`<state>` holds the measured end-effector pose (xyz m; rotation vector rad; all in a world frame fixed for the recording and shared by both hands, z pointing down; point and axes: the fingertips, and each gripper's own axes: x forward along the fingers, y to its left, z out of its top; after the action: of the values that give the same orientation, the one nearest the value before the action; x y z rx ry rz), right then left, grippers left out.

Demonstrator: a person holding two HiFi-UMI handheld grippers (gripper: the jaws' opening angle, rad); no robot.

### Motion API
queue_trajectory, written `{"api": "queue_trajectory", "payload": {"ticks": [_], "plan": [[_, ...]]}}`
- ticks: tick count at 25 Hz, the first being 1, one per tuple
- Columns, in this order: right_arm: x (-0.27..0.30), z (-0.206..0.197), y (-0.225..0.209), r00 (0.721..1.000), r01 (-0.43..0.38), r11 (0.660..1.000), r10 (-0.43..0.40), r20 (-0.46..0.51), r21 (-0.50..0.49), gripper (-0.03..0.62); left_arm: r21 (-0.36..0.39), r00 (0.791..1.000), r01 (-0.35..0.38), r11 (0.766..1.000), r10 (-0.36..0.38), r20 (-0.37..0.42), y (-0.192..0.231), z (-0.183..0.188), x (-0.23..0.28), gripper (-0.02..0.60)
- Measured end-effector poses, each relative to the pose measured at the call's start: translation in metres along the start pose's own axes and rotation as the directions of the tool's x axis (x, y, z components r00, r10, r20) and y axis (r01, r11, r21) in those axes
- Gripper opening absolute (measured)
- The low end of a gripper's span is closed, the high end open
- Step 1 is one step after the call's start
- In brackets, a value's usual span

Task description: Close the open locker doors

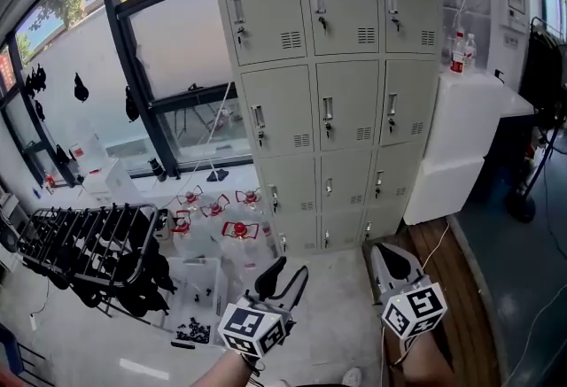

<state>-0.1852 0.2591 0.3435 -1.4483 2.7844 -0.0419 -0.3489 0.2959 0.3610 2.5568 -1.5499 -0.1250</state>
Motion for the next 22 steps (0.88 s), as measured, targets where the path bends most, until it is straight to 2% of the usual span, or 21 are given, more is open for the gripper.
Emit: {"api": "queue_trajectory", "payload": {"ticks": [8, 16, 22], "plan": [[-0.018, -0.001, 0.021, 0.997, 0.064, 0.997, -0.066, -0.04, -0.05, 0.0, -0.036, 0.998, 0.067, 0.997, -0.067, 0.013, 0.002, 0.0, -0.01, 0.192], [-0.039, 0.0, 0.008, 0.993, 0.114, 0.993, -0.114, -0.028, -0.029, 0.0, -0.012, 0.992, 0.126, 0.992, -0.126, -0.005, -0.02, 0.003, -0.004, 0.19], [-0.045, 0.0, 0.003, 0.993, 0.12, 0.993, -0.12, -0.018, -0.016, 0.0, -0.001, 0.99, 0.139, 0.99, -0.139, -0.016, -0.028, 0.003, -0.002, 0.19]]}}
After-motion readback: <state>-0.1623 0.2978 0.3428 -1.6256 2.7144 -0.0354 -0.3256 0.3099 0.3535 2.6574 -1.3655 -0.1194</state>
